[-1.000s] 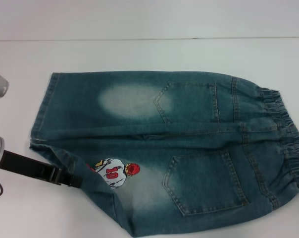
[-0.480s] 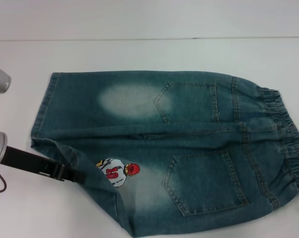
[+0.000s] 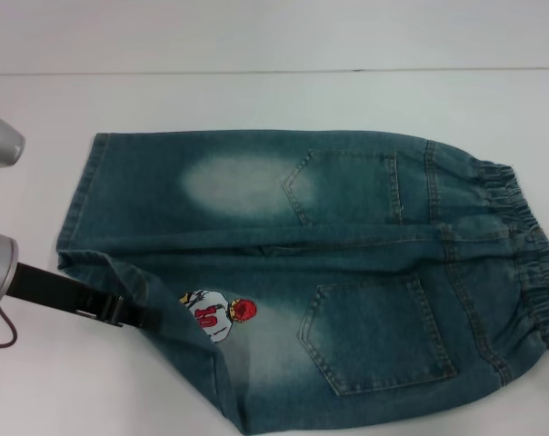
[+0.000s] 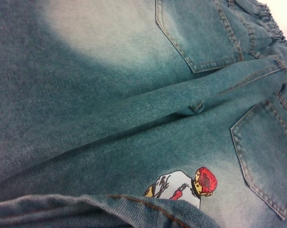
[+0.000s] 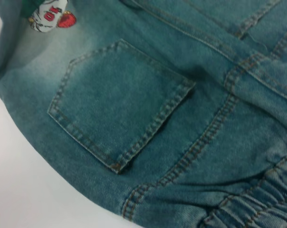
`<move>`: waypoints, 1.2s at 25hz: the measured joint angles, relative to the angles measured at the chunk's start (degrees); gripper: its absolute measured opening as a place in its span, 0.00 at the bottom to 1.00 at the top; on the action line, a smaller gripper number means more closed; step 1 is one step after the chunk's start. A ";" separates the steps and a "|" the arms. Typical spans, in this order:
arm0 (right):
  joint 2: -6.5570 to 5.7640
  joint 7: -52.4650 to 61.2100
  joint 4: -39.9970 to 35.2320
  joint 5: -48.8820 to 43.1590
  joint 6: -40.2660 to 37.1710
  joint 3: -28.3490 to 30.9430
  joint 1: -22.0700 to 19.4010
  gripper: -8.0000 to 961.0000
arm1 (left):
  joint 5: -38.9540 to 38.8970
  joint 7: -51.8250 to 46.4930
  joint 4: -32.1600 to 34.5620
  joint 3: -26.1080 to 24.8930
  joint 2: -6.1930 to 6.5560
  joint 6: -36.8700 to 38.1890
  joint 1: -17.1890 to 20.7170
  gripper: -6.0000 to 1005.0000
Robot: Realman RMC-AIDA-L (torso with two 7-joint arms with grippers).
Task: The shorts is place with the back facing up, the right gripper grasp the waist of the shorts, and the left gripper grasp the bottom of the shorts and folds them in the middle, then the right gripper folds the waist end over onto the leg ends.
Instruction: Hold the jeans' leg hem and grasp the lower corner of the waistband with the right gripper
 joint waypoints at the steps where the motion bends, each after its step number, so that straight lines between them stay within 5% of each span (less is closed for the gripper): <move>1: -0.01 -0.36 0.00 0.15 0.00 0.00 -0.06 0.80 | 0.00 -0.01 -0.17 0.00 -0.02 -0.06 -0.09 0.08; 14: -0.09 -3.59 1.17 3.01 -0.19 0.82 -1.26 0.78 | 0.01 -0.20 -1.44 -0.05 0.08 -1.36 -1.30 0.08; 23: -1.72 -6.35 6.76 3.18 0.69 4.14 -1.63 0.78 | 0.01 -0.08 -3.51 -0.09 0.53 -2.85 -2.55 0.08; 30: -0.89 -9.32 7.64 3.19 3.25 5.44 -1.91 0.36 | 0.01 -0.17 -3.67 -0.05 0.55 -2.85 -3.13 0.09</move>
